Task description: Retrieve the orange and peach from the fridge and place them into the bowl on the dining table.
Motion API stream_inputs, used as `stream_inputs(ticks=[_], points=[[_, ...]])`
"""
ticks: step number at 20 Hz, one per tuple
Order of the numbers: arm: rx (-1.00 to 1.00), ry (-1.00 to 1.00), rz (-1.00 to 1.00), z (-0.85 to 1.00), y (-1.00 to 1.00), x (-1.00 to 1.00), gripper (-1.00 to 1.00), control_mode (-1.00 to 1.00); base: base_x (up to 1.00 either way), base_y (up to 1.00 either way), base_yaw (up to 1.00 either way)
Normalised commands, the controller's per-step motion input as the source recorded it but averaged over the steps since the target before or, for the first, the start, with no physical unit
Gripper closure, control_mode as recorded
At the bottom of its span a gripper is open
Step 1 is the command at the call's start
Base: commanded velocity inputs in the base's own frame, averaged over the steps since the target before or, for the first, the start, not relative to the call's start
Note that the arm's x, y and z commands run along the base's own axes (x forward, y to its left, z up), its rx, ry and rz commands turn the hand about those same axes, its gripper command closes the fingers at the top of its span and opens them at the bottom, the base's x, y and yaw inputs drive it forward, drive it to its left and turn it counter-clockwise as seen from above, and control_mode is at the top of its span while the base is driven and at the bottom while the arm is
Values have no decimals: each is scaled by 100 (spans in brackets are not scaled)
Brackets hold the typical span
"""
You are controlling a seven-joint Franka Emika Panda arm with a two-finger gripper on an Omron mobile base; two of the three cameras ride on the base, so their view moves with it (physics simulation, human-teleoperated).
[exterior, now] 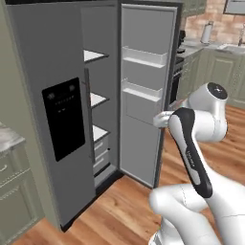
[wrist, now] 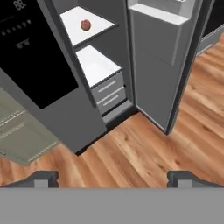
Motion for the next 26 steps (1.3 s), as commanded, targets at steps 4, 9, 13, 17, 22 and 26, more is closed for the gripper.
stream_inputs(ticks=[4, 9, 13, 17, 22, 26], points=[[0, 0, 0, 0, 0, 0, -100, 100, 75, -31, 18], [0, 0, 0, 0, 0, 0, -100, 100, 45, -16, 23], [0, 0, 0, 0, 0, 0, -100, 100, 25, 6, 32], [0, 0, 0, 0, 0, 0, -100, 100, 26, 21, 36], [0, 0, 0, 0, 0, 0, -100, 100, 26, 0, 40], [0, 0, 0, 0, 0, 0, -100, 100, 11, -13, 37]])
